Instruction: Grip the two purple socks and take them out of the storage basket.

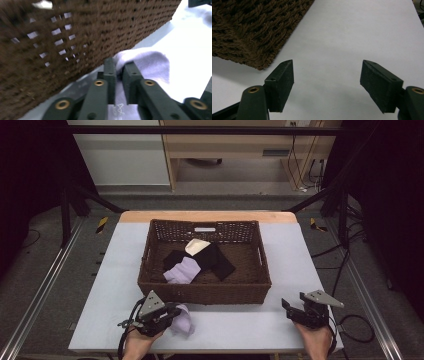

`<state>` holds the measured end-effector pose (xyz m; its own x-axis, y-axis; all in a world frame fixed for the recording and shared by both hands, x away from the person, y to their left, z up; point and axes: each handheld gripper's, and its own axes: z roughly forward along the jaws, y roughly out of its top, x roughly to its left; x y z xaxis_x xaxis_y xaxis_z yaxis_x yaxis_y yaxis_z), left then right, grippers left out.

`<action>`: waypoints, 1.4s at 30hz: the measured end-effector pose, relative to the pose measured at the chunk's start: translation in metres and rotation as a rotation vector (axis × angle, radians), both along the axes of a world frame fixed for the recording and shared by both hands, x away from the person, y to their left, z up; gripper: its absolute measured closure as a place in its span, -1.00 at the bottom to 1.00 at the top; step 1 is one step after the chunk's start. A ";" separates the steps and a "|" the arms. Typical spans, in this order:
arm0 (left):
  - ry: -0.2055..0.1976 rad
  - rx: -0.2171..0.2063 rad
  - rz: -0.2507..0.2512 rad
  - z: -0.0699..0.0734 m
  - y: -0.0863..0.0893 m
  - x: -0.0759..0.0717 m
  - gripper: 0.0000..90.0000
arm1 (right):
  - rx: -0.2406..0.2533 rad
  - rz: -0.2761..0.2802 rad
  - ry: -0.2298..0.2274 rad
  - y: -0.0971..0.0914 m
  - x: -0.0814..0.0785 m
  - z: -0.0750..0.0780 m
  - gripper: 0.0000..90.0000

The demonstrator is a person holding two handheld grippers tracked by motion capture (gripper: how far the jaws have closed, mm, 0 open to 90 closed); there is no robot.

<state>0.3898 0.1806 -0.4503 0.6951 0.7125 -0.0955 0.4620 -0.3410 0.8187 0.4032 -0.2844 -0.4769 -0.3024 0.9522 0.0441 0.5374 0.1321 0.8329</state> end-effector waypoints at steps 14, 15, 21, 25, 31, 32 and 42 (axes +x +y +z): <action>-0.053 -0.046 0.044 0.023 0.007 -0.007 0.13 | -0.002 -0.008 -0.003 -0.001 0.000 0.001 -0.40; -0.080 -0.049 0.053 0.031 0.009 -0.007 0.13 | -0.002 -0.009 -0.001 -0.001 0.000 0.001 -0.40; -0.136 -0.073 0.078 0.061 0.017 0.000 0.08 | 0.003 -0.015 -0.002 -0.003 0.000 0.001 -0.40; -0.178 -0.075 0.092 0.081 0.018 0.013 0.05 | 0.004 -0.017 0.002 -0.002 0.001 0.000 -0.40; -0.169 -0.092 0.116 0.103 0.017 0.042 0.00 | 0.003 -0.018 -0.007 -0.002 0.001 0.002 -0.40; -0.174 -0.087 0.127 0.110 0.014 0.054 -0.01 | 0.002 -0.018 -0.008 -0.002 0.002 0.002 -0.40; -0.182 -0.006 0.187 0.124 -0.007 0.109 -0.02 | 0.003 -0.017 -0.007 -0.002 0.003 0.002 -0.39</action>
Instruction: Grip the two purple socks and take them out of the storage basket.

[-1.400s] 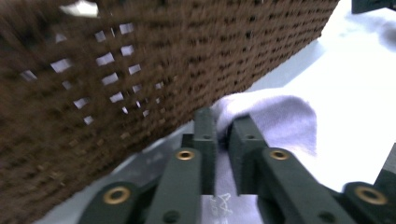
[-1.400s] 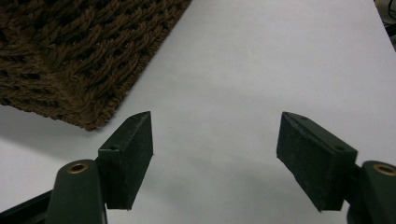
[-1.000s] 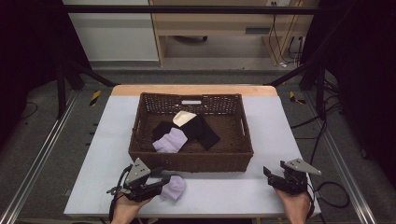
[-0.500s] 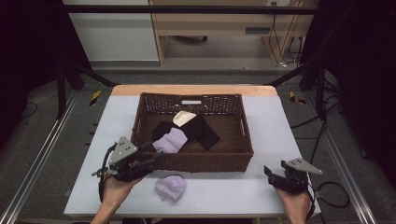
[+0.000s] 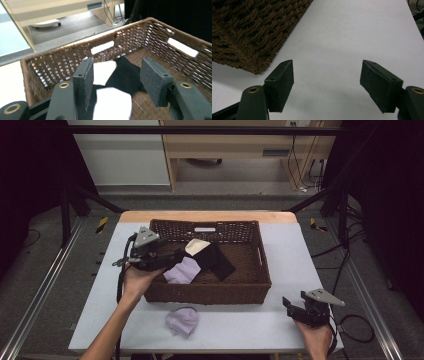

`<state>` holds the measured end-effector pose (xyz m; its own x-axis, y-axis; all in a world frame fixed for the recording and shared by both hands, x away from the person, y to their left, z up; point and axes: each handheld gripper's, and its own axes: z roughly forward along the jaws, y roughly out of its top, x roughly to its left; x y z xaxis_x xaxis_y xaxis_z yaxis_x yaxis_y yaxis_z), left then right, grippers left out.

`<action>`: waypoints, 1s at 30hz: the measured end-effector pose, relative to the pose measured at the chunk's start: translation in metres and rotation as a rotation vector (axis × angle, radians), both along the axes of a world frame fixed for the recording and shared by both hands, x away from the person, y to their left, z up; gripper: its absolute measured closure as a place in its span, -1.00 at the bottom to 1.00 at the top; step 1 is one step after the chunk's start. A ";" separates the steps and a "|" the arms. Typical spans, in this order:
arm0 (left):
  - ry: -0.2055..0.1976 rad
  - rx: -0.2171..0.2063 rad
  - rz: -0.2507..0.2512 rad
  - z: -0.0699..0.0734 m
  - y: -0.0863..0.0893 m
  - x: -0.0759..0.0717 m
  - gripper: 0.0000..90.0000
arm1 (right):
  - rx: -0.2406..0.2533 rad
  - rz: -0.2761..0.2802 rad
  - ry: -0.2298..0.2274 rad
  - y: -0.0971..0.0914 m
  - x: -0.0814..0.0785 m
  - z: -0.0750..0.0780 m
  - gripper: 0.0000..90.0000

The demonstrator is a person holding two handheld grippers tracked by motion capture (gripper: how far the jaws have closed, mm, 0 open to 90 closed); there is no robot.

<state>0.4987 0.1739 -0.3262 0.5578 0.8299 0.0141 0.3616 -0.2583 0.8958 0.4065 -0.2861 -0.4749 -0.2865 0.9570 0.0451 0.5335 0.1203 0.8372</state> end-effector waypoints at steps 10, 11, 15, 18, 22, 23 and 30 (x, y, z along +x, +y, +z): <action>0.036 0.081 0.068 -0.026 -0.028 0.058 0.05 | -0.001 0.000 0.002 0.000 0.001 0.000 -0.40; 0.046 0.085 0.069 -0.030 -0.030 0.062 0.06 | -0.002 0.001 0.000 0.000 0.001 0.000 -0.39; 0.089 0.143 0.069 -0.047 -0.038 0.075 0.08 | -0.004 0.002 0.003 0.000 0.001 -0.001 -0.40; 0.126 0.162 0.055 -0.057 -0.041 0.080 0.08 | 0.004 0.002 0.007 0.001 0.001 -0.001 -0.40; 0.137 0.185 0.051 -0.063 -0.043 0.084 0.07 | 0.003 0.004 0.007 0.001 0.001 -0.001 -0.40; 0.139 0.186 0.049 -0.064 -0.043 0.084 0.07 | 0.003 0.003 0.008 0.001 0.001 -0.001 -0.39; 0.230 0.237 0.047 -0.076 -0.045 0.091 0.02 | -0.002 0.002 0.006 0.001 0.001 -0.002 -0.39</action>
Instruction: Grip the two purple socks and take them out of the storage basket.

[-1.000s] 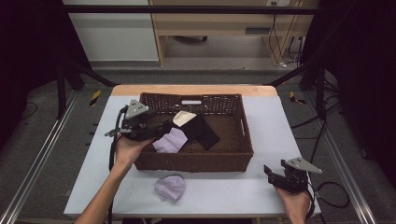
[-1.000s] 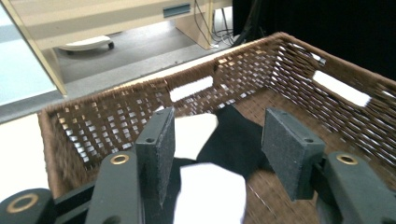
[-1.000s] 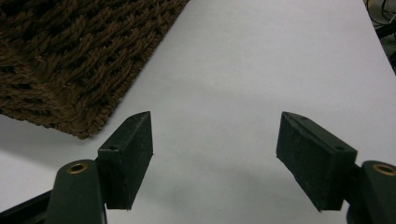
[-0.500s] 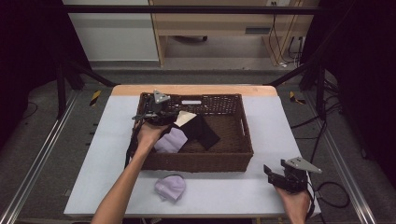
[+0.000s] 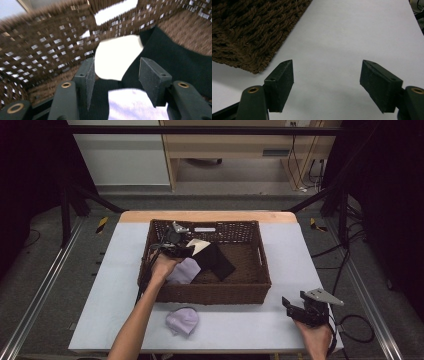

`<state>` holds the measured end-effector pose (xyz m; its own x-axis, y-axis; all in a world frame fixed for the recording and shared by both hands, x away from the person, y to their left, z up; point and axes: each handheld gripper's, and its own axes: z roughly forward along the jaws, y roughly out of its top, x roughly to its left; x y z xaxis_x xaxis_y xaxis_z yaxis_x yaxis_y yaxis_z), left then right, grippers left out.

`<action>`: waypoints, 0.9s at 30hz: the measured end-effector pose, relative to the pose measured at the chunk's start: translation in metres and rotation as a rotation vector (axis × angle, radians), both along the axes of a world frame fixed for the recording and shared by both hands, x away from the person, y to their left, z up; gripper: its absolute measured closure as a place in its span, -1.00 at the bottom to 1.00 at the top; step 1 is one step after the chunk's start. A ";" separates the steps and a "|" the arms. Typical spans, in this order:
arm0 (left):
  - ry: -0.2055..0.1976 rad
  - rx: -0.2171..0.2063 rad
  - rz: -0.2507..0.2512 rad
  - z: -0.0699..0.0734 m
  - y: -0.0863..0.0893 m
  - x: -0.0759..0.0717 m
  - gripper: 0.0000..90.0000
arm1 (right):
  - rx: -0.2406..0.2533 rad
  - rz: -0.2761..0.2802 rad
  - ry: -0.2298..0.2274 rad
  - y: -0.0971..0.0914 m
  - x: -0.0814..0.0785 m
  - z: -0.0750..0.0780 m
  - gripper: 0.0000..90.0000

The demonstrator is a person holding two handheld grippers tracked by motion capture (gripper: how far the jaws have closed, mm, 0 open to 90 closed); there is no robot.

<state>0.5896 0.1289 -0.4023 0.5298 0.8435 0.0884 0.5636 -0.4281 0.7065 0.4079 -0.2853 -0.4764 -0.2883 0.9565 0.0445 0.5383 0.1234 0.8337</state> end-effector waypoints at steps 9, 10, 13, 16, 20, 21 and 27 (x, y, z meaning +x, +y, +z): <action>0.073 0.009 0.007 -0.009 0.001 0.007 0.09 | 0.007 -0.002 0.006 0.000 0.000 0.000 -0.40; 0.083 0.013 0.004 -0.011 0.001 0.008 0.10 | 0.000 -0.001 0.000 -0.001 0.000 0.000 -0.40; 0.103 0.037 -0.001 -0.013 0.001 0.009 0.09 | 0.003 0.001 0.002 -0.001 0.000 0.000 -0.40; 0.114 0.062 0.000 -0.016 0.000 0.009 0.09 | 0.010 0.002 0.000 -0.001 -0.001 0.000 -0.40; 0.152 0.054 0.001 -0.018 0.001 0.010 0.10 | 0.005 0.001 0.002 -0.001 0.000 0.000 -0.40; 0.162 0.051 0.004 -0.019 0.001 0.011 0.12 | 0.011 0.000 0.009 0.000 0.000 0.000 -0.40; 0.230 0.063 -0.011 -0.025 -0.001 0.012 0.11 | 0.008 0.002 0.004 0.000 0.000 0.000 -0.40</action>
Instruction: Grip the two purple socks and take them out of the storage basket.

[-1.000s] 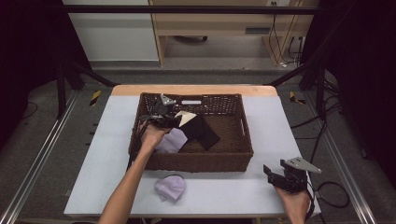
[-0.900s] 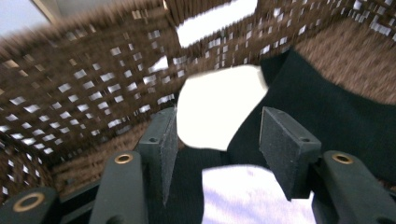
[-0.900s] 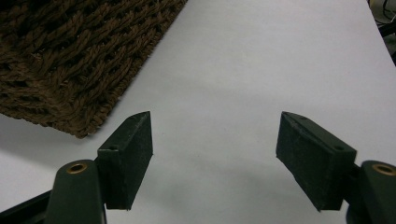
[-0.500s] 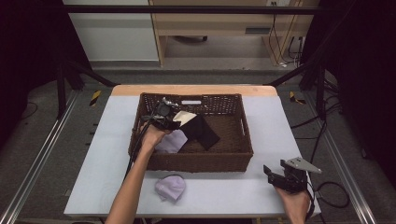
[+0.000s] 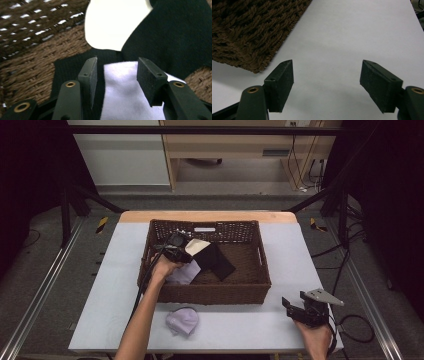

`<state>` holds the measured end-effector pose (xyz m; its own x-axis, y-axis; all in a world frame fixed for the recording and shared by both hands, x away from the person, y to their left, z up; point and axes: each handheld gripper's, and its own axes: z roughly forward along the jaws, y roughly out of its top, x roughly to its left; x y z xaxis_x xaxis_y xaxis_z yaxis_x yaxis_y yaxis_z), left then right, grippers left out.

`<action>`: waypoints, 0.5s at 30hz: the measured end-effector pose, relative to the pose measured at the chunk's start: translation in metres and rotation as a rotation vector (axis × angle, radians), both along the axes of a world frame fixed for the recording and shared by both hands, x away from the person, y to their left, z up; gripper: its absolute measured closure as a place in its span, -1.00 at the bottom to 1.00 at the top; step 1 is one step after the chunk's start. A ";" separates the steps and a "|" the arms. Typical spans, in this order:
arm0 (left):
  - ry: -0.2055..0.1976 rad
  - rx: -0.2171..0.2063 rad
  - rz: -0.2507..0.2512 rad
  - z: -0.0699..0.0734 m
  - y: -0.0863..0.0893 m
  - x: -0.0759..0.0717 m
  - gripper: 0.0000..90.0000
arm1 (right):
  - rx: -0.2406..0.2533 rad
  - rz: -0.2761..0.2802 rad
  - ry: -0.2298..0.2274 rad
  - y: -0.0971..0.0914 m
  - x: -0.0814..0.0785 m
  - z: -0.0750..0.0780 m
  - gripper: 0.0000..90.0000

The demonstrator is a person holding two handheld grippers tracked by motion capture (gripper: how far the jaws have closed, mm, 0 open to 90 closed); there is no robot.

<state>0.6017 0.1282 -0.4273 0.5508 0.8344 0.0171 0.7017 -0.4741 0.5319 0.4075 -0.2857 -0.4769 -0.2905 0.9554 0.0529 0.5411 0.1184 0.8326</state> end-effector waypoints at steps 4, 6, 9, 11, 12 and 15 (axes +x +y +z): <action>0.021 0.027 -0.039 -0.004 -0.003 -0.001 0.05 | -0.001 0.001 0.001 0.000 0.000 0.000 -0.40; 0.015 0.037 -0.045 -0.005 -0.005 -0.001 0.03 | 0.002 0.000 0.000 0.000 0.000 0.000 -0.40; 0.036 0.041 -0.047 -0.007 -0.005 0.000 0.06 | -0.001 0.003 0.000 0.000 0.000 0.000 -0.40; 0.040 0.052 -0.049 -0.009 -0.006 0.001 0.08 | -0.001 0.004 -0.002 0.000 0.000 0.000 -0.40; 0.045 0.058 -0.048 -0.010 -0.007 0.001 0.11 | 0.001 0.004 -0.001 0.000 0.000 0.000 -0.40; 0.065 0.087 -0.054 -0.012 -0.009 0.001 0.23 | 0.001 0.007 -0.003 0.002 0.000 0.001 -0.40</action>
